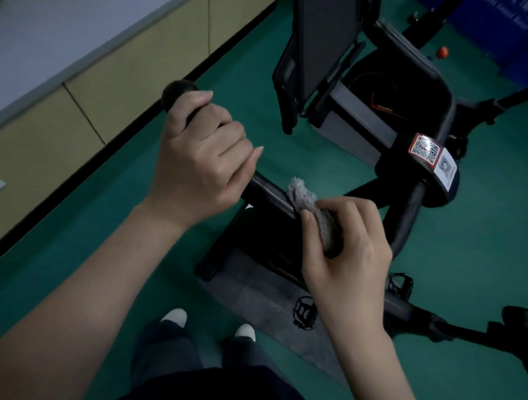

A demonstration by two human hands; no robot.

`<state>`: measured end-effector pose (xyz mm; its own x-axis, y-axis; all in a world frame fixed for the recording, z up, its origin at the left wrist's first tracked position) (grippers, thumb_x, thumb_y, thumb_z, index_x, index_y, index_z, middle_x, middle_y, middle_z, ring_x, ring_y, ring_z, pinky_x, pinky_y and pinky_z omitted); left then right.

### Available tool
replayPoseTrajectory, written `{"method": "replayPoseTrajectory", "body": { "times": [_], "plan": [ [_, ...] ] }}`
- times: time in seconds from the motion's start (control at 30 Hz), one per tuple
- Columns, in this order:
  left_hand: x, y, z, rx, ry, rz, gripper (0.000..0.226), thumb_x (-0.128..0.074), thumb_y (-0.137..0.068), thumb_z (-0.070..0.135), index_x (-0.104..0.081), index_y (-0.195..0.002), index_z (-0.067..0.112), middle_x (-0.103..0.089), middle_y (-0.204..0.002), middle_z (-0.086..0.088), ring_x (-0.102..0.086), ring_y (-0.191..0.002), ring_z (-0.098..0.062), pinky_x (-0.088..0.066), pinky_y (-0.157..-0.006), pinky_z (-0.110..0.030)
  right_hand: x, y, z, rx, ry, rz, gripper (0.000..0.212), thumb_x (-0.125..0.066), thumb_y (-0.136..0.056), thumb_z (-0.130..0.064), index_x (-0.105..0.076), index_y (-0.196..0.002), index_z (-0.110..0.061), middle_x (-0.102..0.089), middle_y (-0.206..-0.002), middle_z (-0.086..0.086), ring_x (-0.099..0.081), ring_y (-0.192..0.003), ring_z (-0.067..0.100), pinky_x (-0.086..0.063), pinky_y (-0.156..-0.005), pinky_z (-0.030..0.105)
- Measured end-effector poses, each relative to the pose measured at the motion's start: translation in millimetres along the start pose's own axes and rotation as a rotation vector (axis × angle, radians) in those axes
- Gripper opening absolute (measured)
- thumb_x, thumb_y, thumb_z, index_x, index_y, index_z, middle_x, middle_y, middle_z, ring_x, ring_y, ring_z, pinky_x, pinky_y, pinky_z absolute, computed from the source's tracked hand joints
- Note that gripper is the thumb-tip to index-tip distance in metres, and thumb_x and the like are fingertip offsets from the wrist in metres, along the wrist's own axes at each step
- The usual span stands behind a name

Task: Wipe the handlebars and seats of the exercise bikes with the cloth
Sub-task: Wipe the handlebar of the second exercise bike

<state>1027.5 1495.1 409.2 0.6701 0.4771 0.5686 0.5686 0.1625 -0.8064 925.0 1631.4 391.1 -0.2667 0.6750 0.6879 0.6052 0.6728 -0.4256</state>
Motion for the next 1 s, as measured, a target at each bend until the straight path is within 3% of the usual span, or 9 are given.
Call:
{"method": "replayPoseTrajectory", "body": {
  "times": [0.13,0.3,0.47,0.57,0.8,1.0],
  "plan": [
    [0,0,-3,-0.031,0.059,-0.022,0.030,-0.054,-0.093,0.019,-0.063,-0.066,0.010,-0.063,-0.067,-0.002,-0.061,-0.075,-0.027,-0.028,-0.101,-0.036,6,14,-6,-0.059,0.062,0.119,0.014,-0.066,-0.087,-0.010,-0.070,-0.099,-0.004,-0.062,-0.099,0.005,-0.060,-0.092,0.018,-0.043,-0.089,0.016],
    [-1,1,-5,-0.036,0.102,-0.093,0.031,-0.049,-0.096,0.022,-0.063,-0.070,0.011,-0.060,-0.069,-0.001,-0.060,-0.079,-0.026,-0.026,-0.103,-0.036,6,40,-15,-0.165,0.129,0.462,0.016,-0.068,-0.086,-0.001,-0.071,-0.100,0.003,-0.062,-0.098,0.016,-0.062,-0.094,0.027,-0.049,-0.091,0.027],
    [-3,-1,-6,-0.047,0.130,-0.140,0.033,-0.044,-0.098,0.023,-0.060,-0.072,0.012,-0.058,-0.071,-0.002,-0.059,-0.082,-0.026,-0.024,-0.103,-0.036,-24,63,-32,-0.282,0.112,0.760,0.013,-0.065,-0.086,0.001,-0.068,-0.097,0.007,-0.052,-0.098,0.015,-0.057,-0.090,0.031,-0.045,-0.090,0.024],
    [-3,0,-6,-0.077,0.157,-0.177,0.034,-0.040,-0.099,0.023,-0.060,-0.074,0.011,-0.058,-0.074,-0.002,-0.058,-0.085,-0.027,-0.022,-0.104,-0.036,-39,63,-35,-0.362,0.069,0.923,0.012,-0.064,-0.084,0.007,-0.066,-0.095,0.008,-0.048,-0.098,0.014,-0.053,-0.094,0.024,-0.041,-0.093,0.019],
    [-3,2,-8,-0.132,0.218,-0.271,0.034,-0.035,-0.099,0.019,-0.063,-0.082,0.010,-0.062,-0.081,-0.004,-0.057,-0.092,-0.029,-0.018,-0.106,-0.037,-66,60,-55,-0.291,0.022,0.960,0.013,-0.063,-0.085,0.005,-0.067,-0.097,0.008,-0.047,-0.099,0.012,-0.049,-0.097,0.009,-0.042,-0.092,0.017],
    [-3,2,-9,-0.145,0.206,-0.308,0.035,-0.035,-0.100,0.019,-0.064,-0.084,0.009,-0.062,-0.083,-0.004,-0.057,-0.094,-0.030,-0.016,-0.107,-0.037,-63,69,-49,-0.409,0.011,1.031,0.015,-0.063,-0.084,0.009,-0.065,-0.099,0.008,-0.049,-0.099,0.014,-0.051,-0.098,0.010,-0.044,-0.093,0.022]
  ]
}}
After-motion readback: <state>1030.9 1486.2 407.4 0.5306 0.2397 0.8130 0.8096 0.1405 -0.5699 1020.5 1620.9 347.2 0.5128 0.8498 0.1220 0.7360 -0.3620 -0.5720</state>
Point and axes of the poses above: each hand's wrist, its own y-axis away from the middle knuckle, its own x-axis out of the back of the hand, z = x × y, the point moved 8 cm from there along -y, towards the middle knuckle
